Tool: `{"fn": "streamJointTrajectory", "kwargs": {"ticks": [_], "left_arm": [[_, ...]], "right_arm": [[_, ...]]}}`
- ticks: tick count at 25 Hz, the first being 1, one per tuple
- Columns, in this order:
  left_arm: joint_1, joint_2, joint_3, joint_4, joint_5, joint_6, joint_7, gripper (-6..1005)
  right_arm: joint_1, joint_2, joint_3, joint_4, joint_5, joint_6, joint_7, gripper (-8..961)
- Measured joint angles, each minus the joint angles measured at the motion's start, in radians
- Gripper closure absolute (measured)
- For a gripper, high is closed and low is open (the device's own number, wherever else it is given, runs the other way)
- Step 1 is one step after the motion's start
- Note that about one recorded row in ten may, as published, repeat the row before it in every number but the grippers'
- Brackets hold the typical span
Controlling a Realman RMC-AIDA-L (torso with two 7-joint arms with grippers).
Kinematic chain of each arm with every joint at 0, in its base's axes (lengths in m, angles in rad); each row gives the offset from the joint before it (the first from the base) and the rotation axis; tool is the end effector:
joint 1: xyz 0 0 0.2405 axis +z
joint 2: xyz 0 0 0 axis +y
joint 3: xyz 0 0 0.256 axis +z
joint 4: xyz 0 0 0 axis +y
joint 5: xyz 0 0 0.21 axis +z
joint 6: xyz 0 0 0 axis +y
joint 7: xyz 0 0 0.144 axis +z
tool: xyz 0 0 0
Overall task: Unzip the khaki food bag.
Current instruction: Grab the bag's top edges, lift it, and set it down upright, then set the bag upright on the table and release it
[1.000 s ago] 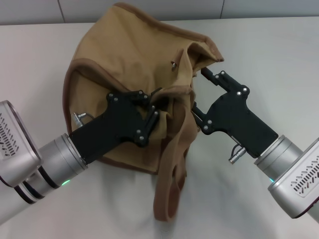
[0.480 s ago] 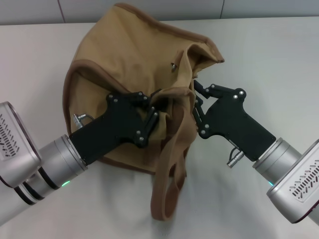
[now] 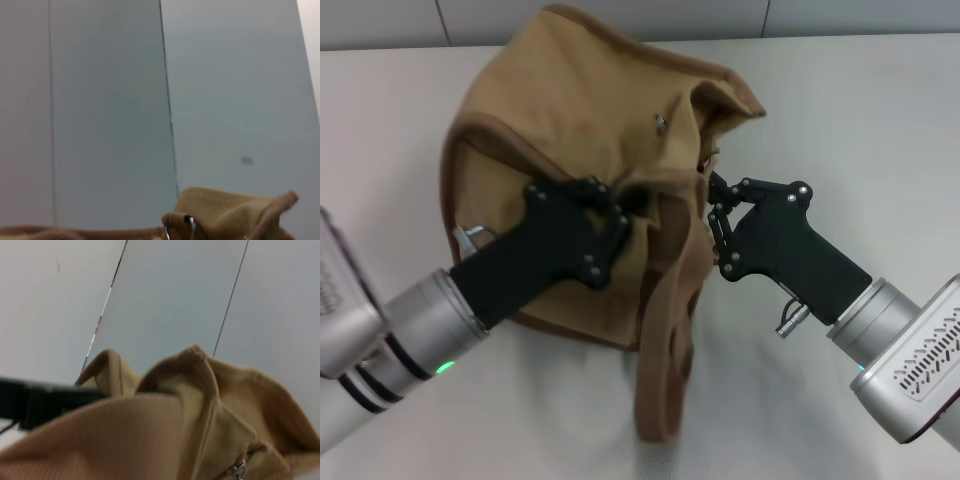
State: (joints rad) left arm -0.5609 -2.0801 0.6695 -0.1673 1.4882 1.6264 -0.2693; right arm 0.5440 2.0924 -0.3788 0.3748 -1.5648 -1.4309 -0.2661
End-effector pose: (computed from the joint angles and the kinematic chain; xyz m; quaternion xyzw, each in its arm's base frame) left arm -0.2416 0.2684 -0.0751 -0.8516 -0.0574 -0.4312 0.2923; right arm 0.2409 0.2645 -0.1068 -0.8426 -0.0065 0.3193 0.4337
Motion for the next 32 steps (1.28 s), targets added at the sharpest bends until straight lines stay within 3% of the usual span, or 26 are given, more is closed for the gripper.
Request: {"fn": "streamJointTrajectory", "kwargs": {"ticks": [3, 10, 15, 27, 32], "left_arm": [[0.022, 0.000, -0.062, 0.000, -0.001, 0.037, -0.003, 943], [0.143, 0.000, -0.382, -0.015, -0.003, 0.108, -0.069, 943], [0.183, 0.000, -0.467, -0.008, -0.007, 0.087, -0.115, 942], [0.206, 0.002, -0.507, -0.002, -0.009, 0.060, -0.124, 942], [0.208, 0.002, -0.507, -0.002, -0.009, 0.054, -0.124, 942]], "right_arm": [[0.002, 0.000, 0.000, 0.000, 0.000, 0.008, 0.000, 951], [-0.002, 0.000, 0.000, -0.003, 0.000, 0.016, 0.001, 950], [-0.006, 0.000, 0.000, -0.004, 0.000, 0.016, 0.001, 951], [0.005, 0.000, 0.001, -0.003, 0.000, 0.016, 0.006, 926], [0.015, 0.000, 0.013, -0.025, 0.000, 0.026, 0.094, 896]]}}
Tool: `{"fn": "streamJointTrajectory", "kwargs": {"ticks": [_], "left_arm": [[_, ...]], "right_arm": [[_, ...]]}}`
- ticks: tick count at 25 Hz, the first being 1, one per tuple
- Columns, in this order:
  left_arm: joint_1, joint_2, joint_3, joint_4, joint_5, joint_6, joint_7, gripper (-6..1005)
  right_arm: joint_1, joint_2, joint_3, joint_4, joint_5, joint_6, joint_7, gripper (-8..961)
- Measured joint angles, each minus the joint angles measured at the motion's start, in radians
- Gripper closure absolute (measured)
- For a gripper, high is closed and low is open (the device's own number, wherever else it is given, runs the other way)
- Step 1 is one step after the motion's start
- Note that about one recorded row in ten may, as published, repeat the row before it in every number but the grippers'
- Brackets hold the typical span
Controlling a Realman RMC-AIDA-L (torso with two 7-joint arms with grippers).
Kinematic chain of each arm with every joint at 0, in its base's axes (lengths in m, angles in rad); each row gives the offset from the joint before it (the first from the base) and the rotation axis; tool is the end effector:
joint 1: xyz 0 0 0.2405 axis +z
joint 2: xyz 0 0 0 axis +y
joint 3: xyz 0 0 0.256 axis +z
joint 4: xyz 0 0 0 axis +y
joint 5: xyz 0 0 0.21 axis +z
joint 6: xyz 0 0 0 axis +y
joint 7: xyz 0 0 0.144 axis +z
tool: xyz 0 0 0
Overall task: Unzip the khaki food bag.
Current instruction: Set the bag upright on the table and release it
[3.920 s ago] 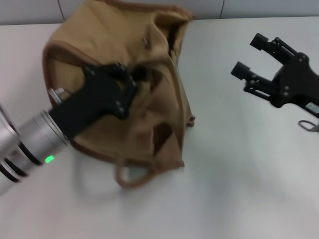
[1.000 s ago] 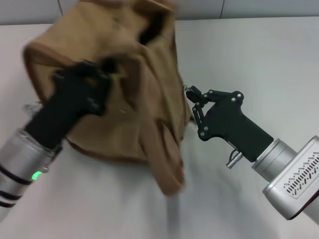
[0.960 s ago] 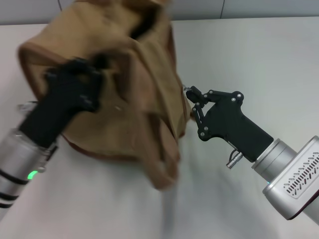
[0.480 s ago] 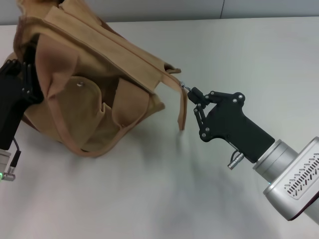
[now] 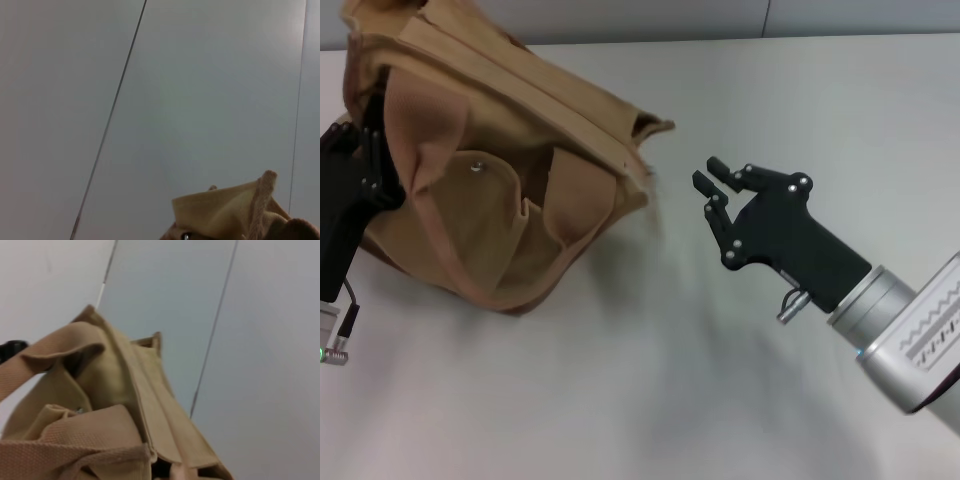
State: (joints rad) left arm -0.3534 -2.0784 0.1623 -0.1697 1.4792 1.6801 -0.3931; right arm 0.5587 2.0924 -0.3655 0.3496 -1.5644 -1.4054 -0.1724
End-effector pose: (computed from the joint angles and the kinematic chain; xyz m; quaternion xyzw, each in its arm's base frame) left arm -0.3017 0.2578 -0.0154 -0.6748 -0.2135 -0.4900 0.5089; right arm 0.2419 0.2742 -0.1048 -0.8437 0.0241 0.3276 0.4247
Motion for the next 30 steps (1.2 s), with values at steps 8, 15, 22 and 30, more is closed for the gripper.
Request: {"fn": "streamJointTrajectory", "kwargs": {"ticks": [8, 15, 22, 30], "left_arm": [[0.006, 0.000, -0.001, -0.001, 0.000, -0.002, 0.000, 942], [0.007, 0.000, 0.003, -0.001, 0.008, 0.001, 0.000, 942], [0.006, 0.000, 0.007, -0.004, 0.011, 0.004, 0.000, 942], [0.007, 0.000, 0.009, -0.005, 0.012, 0.021, 0.000, 941]], "right_arm": [[0.028, 0.000, 0.001, -0.078, 0.001, 0.031, 0.138, 741], [0.098, 0.000, 0.036, -0.101, 0.004, 0.121, 0.141, 541], [0.151, 0.000, 0.026, -0.150, 0.001, 0.144, 0.141, 414], [0.212, 0.000, 0.021, -0.185, -0.015, 0.244, 0.141, 646]]}}
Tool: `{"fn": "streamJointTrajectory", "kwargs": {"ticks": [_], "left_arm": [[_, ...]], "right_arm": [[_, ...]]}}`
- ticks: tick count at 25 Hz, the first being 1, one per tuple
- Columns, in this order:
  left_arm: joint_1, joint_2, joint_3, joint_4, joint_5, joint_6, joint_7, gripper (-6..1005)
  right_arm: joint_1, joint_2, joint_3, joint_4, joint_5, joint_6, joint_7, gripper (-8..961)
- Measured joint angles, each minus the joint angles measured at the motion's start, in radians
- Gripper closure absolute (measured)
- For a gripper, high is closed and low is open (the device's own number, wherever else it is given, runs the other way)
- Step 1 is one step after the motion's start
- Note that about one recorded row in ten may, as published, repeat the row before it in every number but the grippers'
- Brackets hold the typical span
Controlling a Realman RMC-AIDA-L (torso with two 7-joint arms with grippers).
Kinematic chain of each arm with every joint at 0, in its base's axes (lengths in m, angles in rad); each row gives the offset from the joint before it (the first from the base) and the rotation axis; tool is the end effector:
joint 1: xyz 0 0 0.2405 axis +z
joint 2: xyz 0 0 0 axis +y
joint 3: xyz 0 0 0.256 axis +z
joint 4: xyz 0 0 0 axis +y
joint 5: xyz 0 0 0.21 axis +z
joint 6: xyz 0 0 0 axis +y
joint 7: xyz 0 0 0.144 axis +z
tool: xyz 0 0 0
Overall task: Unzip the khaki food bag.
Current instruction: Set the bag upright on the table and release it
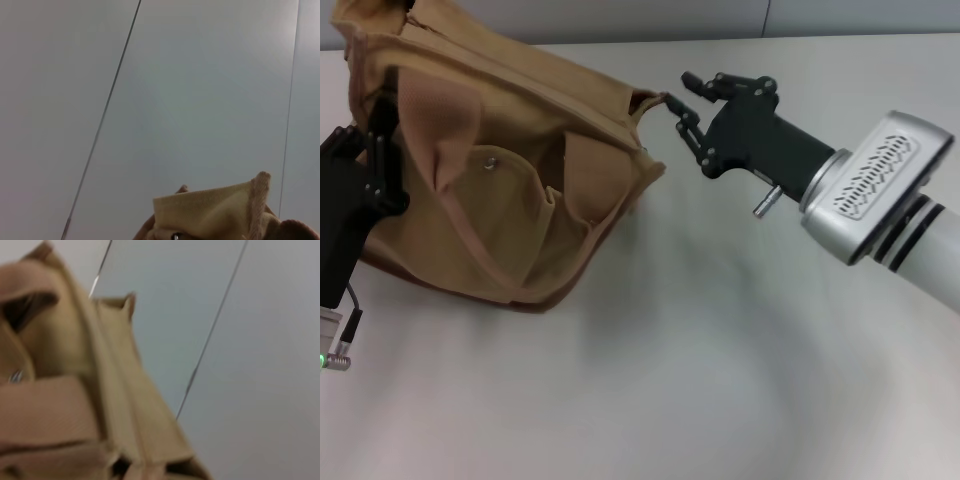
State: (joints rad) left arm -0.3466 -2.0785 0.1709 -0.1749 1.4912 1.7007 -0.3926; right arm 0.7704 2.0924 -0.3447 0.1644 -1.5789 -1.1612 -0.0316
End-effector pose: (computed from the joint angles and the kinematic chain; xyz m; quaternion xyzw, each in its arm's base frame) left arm -0.2995 0.2533 -0.0167 -0.6773 -0.2095 -0.4961 0.5013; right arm 0.2162 0.3619 -0.0936 -0.8722 -0.0268 0.2600 0.4134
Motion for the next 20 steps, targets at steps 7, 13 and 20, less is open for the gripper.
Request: {"fn": "streamJointTrajectory", "kwargs": {"ticks": [7, 13, 20], "left_arm": [[0.000, 0.000, 0.001, 0.002, 0.000, 0.003, 0.000, 941], [-0.003, 0.000, 0.001, 0.003, 0.000, 0.004, 0.000, 941], [-0.001, 0.000, 0.001, 0.002, 0.000, 0.004, 0.000, 941]], "right_arm": [[0.021, 0.000, -0.003, -0.036, -0.090, 0.067, -0.007, 722], [0.047, 0.000, -0.006, -0.062, -0.106, 0.072, -0.009, 720], [0.087, 0.000, -0.011, -0.089, -0.168, 0.092, -0.010, 718]]}}
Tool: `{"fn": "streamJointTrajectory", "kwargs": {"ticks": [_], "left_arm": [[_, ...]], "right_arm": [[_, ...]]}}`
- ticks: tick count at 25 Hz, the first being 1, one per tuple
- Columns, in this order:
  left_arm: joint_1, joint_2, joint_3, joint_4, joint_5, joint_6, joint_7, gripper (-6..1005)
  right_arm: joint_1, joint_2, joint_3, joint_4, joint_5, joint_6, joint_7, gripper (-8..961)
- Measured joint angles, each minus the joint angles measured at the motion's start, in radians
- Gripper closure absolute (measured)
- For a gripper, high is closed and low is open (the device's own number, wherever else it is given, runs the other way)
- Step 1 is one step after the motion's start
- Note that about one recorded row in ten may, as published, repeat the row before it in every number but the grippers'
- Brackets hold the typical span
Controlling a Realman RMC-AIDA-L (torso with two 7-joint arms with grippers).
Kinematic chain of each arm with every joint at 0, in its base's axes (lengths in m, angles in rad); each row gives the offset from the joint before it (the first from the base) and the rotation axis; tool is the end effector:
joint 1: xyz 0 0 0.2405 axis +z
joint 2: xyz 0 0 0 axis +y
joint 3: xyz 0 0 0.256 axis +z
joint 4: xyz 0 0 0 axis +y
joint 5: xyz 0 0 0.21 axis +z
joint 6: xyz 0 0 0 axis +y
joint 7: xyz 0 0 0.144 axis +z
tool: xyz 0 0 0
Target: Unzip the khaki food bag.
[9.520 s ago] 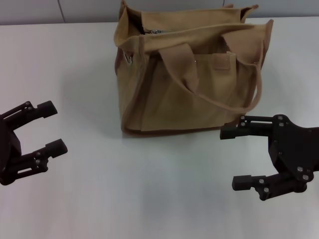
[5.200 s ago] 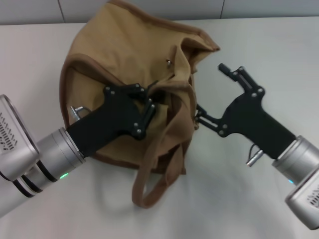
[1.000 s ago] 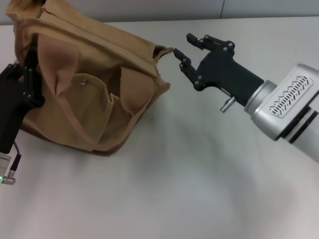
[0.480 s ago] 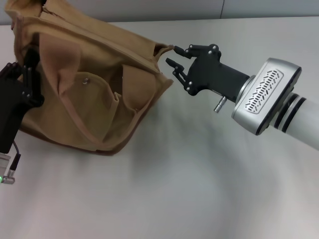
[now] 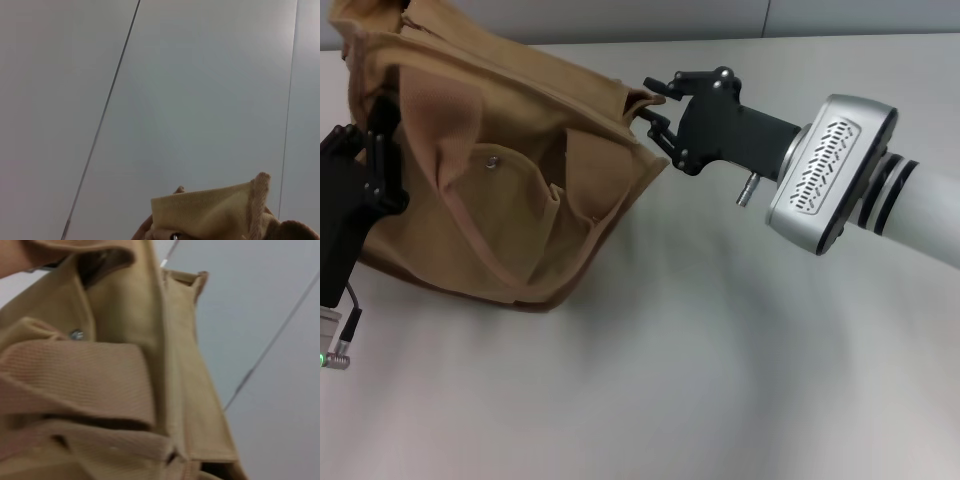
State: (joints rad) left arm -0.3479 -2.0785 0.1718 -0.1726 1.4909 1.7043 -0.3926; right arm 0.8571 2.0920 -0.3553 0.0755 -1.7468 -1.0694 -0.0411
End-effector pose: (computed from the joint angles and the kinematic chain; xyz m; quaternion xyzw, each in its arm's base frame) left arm -0.2990 0.2536 -0.0161 -0.6775 -0.2070 -0.4971 0.5011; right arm 0.1984 0.3843 -0.0973 -0.8975 -0.1349 0.1962 0.3713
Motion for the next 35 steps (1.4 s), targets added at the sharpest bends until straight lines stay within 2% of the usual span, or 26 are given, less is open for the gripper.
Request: {"fn": "streamJointTrajectory", "kwargs": {"ticks": [6, 11, 14, 16, 17, 18, 20, 25, 28, 32, 33, 35], "left_arm": [[0.002, 0.000, 0.000, -0.001, 0.000, -0.004, 0.000, 941], [0.003, 0.000, 0.000, -0.002, 0.000, -0.006, 0.000, 941], [0.003, 0.000, 0.004, -0.004, 0.000, -0.010, 0.000, 940], [0.002, 0.000, 0.026, -0.008, 0.000, -0.015, 0.000, 940], [0.000, -0.001, 0.044, -0.013, 0.001, -0.018, 0.000, 940], [-0.004, -0.001, 0.062, -0.017, 0.002, -0.023, 0.000, 940], [-0.020, -0.002, 0.108, -0.031, 0.006, -0.047, 0.000, 940], [-0.066, -0.002, 0.150, -0.076, 0.005, -0.156, 0.003, 940], [-0.082, -0.001, 0.153, -0.077, 0.004, -0.216, -0.043, 940], [-0.073, 0.000, 0.153, -0.056, 0.005, -0.221, -0.113, 940], [-0.065, 0.001, 0.153, -0.047, 0.006, -0.205, -0.119, 901], [-0.045, 0.003, 0.154, -0.026, 0.009, -0.158, -0.121, 824]], "right_arm": [[0.007, 0.000, 0.005, -0.011, -0.039, 0.001, -0.001, 735], [0.001, 0.000, 0.015, -0.011, -0.036, -0.007, -0.002, 907], [-0.005, 0.001, 0.045, -0.009, -0.032, -0.022, 0.024, 905], [-0.011, 0.000, 0.112, -0.014, -0.030, -0.048, 0.081, 903], [-0.015, -0.004, 0.179, -0.030, -0.029, -0.075, 0.173, 902], [-0.015, -0.004, 0.179, -0.030, -0.029, -0.075, 0.173, 901], [-0.017, -0.008, 0.224, -0.077, -0.028, -0.109, 0.328, 900], [-0.005, -0.009, 0.229, -0.173, 0.005, -0.147, 0.569, 896], [0.000, -0.009, 0.233, -0.175, 0.010, -0.136, 0.587, 893], [-0.020, -0.006, 0.236, -0.163, 0.013, -0.122, 0.585, 890], [-0.030, -0.006, 0.239, -0.161, 0.015, -0.126, 0.586, 889], [-0.062, -0.007, 0.244, -0.159, 0.026, -0.181, 0.615, 753]]}}
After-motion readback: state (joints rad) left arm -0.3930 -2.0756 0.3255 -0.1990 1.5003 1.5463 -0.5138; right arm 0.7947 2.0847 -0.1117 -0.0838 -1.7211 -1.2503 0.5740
